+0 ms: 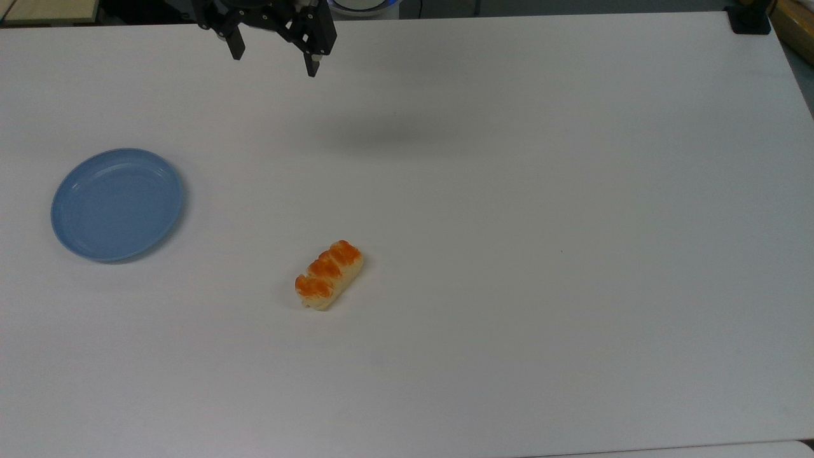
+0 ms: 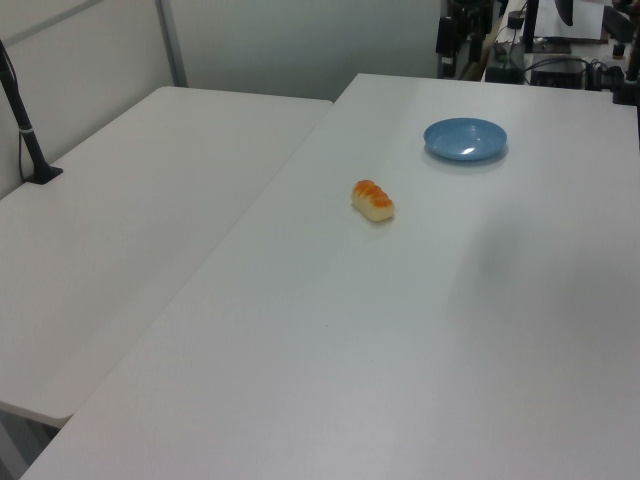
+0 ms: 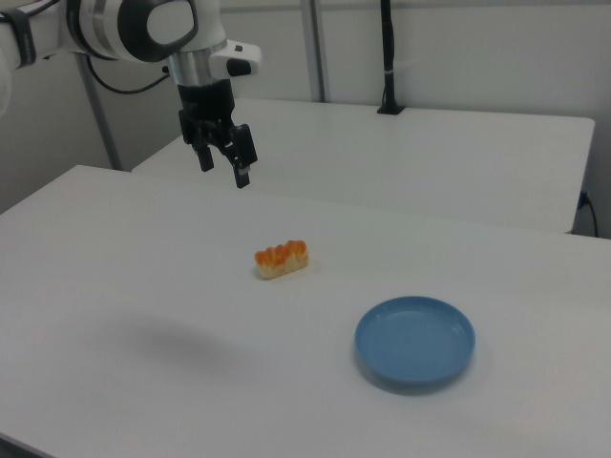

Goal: Put the bread on a plate

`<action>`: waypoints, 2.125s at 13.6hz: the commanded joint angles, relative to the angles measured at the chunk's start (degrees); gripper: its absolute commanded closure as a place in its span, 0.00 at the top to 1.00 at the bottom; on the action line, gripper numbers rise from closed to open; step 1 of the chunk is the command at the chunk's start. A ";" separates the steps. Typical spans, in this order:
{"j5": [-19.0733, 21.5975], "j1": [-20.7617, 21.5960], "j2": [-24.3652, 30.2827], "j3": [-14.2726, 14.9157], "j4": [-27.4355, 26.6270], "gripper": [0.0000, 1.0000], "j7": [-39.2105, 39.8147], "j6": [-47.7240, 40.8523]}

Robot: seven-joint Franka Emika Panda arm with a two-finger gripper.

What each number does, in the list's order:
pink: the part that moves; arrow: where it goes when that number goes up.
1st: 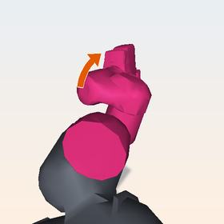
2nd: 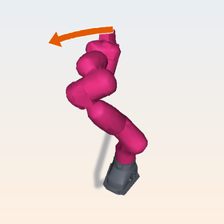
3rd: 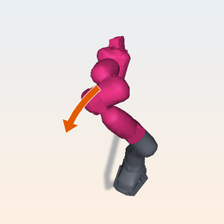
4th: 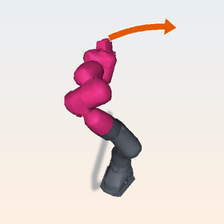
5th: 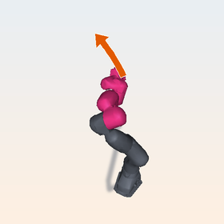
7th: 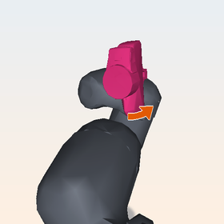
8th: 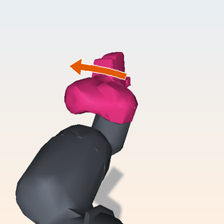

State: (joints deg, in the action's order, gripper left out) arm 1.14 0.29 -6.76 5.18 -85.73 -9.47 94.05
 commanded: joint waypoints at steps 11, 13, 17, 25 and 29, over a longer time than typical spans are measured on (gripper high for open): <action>-0.79 3.05 -6.85 0.00 -0.14 1.00 2.17 -0.01; -0.88 3.40 -8.09 -0.09 0.30 1.00 2.87 0.08; -0.09 2.96 -8.36 0.09 0.30 0.99 7.53 0.17; 4.39 3.05 -16.52 0.09 1.62 1.00 -14.65 16.66; 4.14 3.49 -20.82 0.00 1.44 1.00 -21.89 21.96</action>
State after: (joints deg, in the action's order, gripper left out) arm 4.75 3.09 -24.41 4.83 -85.24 -27.03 113.53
